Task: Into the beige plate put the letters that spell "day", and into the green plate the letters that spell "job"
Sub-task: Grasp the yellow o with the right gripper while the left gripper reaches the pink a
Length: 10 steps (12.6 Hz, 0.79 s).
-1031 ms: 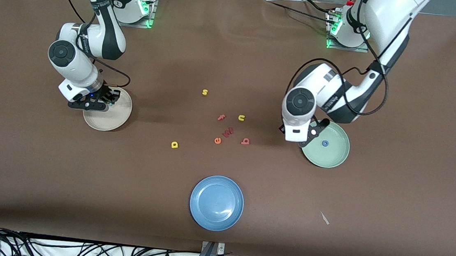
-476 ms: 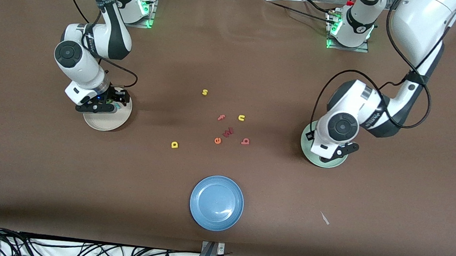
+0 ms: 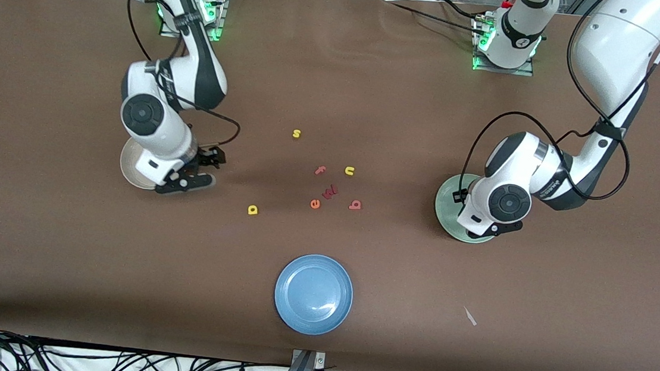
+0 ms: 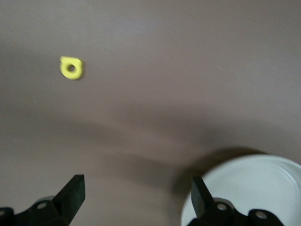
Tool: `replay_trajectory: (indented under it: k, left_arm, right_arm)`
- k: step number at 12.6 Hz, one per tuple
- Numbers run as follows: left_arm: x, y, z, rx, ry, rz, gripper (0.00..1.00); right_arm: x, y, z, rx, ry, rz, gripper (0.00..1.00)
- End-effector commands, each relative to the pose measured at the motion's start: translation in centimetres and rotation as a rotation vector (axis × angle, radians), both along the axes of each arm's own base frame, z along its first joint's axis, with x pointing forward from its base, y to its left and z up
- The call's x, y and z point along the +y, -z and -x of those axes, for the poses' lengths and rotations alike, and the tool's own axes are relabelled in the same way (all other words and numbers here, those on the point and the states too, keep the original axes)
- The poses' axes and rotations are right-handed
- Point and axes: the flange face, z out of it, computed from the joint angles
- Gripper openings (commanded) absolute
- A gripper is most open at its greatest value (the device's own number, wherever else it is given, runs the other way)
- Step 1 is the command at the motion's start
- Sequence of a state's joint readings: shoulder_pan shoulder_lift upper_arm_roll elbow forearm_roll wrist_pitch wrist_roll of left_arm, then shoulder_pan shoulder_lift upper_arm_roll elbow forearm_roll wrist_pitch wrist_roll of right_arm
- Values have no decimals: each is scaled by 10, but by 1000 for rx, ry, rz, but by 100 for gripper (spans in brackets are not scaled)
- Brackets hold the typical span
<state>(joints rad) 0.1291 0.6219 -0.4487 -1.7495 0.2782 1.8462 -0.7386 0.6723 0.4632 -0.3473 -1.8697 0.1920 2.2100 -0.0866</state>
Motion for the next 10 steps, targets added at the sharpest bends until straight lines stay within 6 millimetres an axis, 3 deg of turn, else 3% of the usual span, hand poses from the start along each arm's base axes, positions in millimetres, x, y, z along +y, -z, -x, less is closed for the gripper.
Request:
replay_trajectory:
  k: [1, 5, 7, 10]
  left_arm:
    - [10, 25, 10, 67, 57, 27, 0]
    - [16, 42, 15, 97, 46, 32, 1]
    - [18, 40, 13, 93, 41, 31, 99]
    - [12, 24, 6, 62, 40, 35, 100]
  right_arm:
    - [13, 6, -21, 26, 5, -67, 100]
    - [37, 22, -29, 35, 191, -176, 100]
    - [61, 34, -34, 5, 255, -159, 100]
    - [66, 59, -40, -27, 284, -139, 100]
